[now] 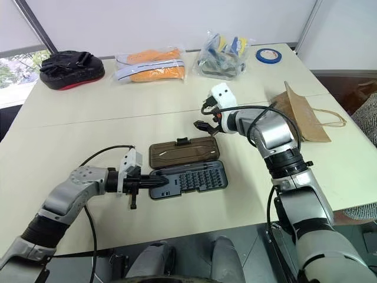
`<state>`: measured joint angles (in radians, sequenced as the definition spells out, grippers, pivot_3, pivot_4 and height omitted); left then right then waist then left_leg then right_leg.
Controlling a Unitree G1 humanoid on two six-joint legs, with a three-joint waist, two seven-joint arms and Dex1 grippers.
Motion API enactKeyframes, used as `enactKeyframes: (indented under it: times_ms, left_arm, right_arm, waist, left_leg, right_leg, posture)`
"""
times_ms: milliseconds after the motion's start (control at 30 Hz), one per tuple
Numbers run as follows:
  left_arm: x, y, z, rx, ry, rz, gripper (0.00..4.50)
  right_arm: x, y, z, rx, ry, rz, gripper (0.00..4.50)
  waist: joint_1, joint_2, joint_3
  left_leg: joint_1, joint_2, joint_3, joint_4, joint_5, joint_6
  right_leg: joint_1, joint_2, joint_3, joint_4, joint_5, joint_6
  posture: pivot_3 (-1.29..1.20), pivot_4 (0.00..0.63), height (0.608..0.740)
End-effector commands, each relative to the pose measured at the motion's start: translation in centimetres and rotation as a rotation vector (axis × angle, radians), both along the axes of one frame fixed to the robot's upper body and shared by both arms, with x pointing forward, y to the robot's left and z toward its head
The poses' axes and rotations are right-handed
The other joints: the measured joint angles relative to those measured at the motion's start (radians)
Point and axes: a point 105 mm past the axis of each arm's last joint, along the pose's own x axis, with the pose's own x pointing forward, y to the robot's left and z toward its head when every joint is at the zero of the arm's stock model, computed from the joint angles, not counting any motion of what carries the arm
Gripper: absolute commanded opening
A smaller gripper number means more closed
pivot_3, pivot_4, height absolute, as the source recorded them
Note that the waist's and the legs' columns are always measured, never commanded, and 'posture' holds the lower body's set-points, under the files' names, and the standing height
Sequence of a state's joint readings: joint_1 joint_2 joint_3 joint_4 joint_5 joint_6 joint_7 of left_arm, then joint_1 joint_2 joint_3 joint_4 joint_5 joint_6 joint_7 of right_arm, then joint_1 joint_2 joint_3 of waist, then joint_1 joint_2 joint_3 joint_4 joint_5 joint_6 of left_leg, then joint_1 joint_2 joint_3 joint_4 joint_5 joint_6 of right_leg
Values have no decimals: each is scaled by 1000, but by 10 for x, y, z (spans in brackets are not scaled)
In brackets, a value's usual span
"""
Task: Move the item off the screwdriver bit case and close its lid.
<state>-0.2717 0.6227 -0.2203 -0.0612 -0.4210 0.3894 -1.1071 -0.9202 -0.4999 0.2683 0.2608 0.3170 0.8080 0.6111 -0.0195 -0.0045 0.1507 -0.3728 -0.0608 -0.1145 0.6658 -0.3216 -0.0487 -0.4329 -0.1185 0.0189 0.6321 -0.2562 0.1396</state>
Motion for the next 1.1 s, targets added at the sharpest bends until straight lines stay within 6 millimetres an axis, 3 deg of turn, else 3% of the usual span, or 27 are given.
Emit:
enactKeyframes:
  times_ms: [33,167,400,700,1100]
  left_arm:
    - [0,8,-22,67,42,36,0]
    - [1,8,-23,64,36,44,0]
    - [0,8,-22,60,21,57,0]
    - [0,9,-22,60,16,74,0]
    - [1,7,-20,54,8,86,0]
  right_arm:
    - [5,11,24,-21,-105,125,4475]
    - [3,22,23,-13,-82,248,4475]
    - [6,12,-14,-222,-32,363,4475]
    - [9,11,-35,-230,13,353,4475]
    - [15,11,-44,-248,22,333,4475]
  waist:
    - [-1,0,0]
    - [-2,0,0]
    - [-2,0,0]
    - [-4,0,0]
    - [-5,1,-1]
  left_leg:
    - [0,0,0,0,0,0]
    - [1,0,0,0,0,0]
    - [1,0,0,0,0,0]
    - [1,0,-1,0,0,-1]
    - [1,0,-1,0,0,-1]
  right_leg:
    - [0,0,0,0,0,0]
    - [0,0,0,0,0,0]
    - [1,0,0,0,0,0]
    - [0,0,0,1,0,0]
    - [1,0,0,1,0,0]
  posture:
    - [0,150,740]
    - [0,150,740]
    - [0,150,740]
    - [0,150,740]
    - [0,150,740]
